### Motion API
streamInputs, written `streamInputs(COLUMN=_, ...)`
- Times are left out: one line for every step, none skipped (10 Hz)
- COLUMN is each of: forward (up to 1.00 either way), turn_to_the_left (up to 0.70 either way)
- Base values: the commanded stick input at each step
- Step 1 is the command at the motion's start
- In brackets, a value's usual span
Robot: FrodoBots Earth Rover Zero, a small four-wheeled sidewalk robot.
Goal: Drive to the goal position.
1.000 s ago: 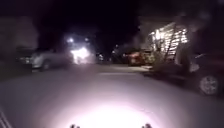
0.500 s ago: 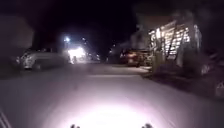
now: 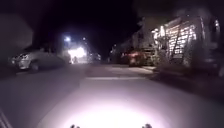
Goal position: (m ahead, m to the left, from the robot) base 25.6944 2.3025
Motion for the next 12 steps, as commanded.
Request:
streamInputs(forward=0.85, turn_to_the_left=0.0)
streamInputs(forward=0.85, turn_to_the_left=0.0)
streamInputs(forward=0.85, turn_to_the_left=0.0)
streamInputs(forward=0.85, turn_to_the_left=0.0)
streamInputs(forward=0.85, turn_to_the_left=0.0)
streamInputs(forward=0.85, turn_to_the_left=0.0)
streamInputs(forward=0.85, turn_to_the_left=0.0)
streamInputs(forward=0.85, turn_to_the_left=0.0)
streamInputs(forward=0.85, turn_to_the_left=0.0)
streamInputs(forward=0.85, turn_to_the_left=0.0)
streamInputs(forward=0.85, turn_to_the_left=0.0)
streamInputs(forward=0.85, turn_to_the_left=0.0)
